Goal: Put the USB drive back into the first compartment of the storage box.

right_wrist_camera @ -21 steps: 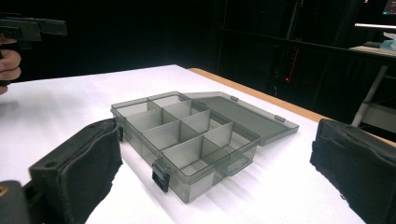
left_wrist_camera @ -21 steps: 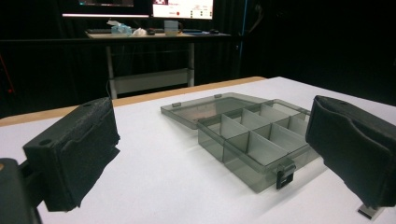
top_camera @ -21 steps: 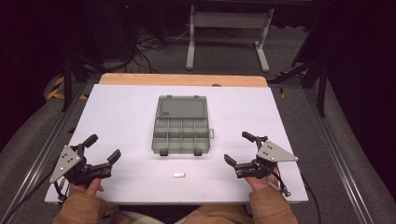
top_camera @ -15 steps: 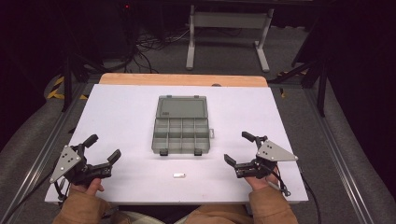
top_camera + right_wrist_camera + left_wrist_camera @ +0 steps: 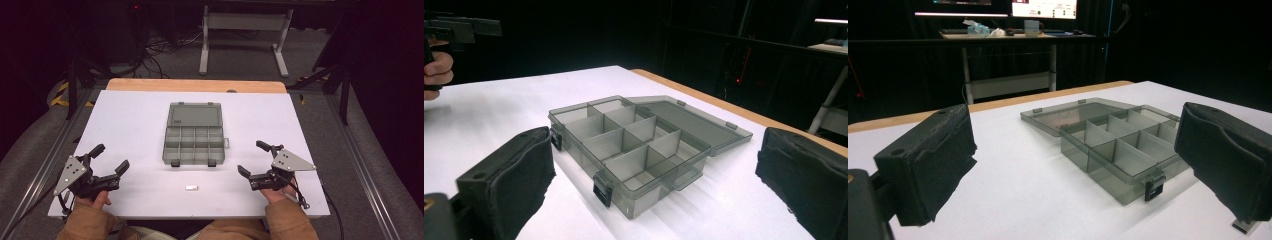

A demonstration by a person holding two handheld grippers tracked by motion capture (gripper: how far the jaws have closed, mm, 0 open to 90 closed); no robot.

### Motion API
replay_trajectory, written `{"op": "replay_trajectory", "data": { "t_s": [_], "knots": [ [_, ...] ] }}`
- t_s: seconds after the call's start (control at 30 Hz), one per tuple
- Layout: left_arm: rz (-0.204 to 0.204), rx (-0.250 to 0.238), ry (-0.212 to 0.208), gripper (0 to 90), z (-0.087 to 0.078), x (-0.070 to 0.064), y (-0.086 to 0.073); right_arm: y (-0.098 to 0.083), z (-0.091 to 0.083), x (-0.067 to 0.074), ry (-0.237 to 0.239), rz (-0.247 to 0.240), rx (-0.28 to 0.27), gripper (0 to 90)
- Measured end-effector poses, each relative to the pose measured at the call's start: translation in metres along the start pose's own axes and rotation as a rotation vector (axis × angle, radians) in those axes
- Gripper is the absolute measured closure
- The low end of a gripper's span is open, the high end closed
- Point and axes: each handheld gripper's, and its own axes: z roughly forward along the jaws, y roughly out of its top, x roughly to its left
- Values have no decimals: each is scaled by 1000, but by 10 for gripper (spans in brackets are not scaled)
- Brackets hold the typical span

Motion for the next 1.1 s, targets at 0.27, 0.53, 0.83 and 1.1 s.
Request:
{"op": "replay_trajectory", "data": {
  "t_s": [0.27, 0.53, 0.83, 1.1],
  "knots": [
    [1, -1, 2, 34, 0, 0, 0, 6, 10, 2, 29, -9, 8, 28],
    [1, 4, 1, 34, 0, 0, 0, 21, 30, 7, 86, -26, 11, 29],
    [2, 6, 4, 35, 0, 0, 0, 34, 52, 13, 145, -39, 22, 30],
    [2, 6, 2, 35, 0, 0, 0, 40, 68, 20, 199, -34, 19, 24]
  ]
}}
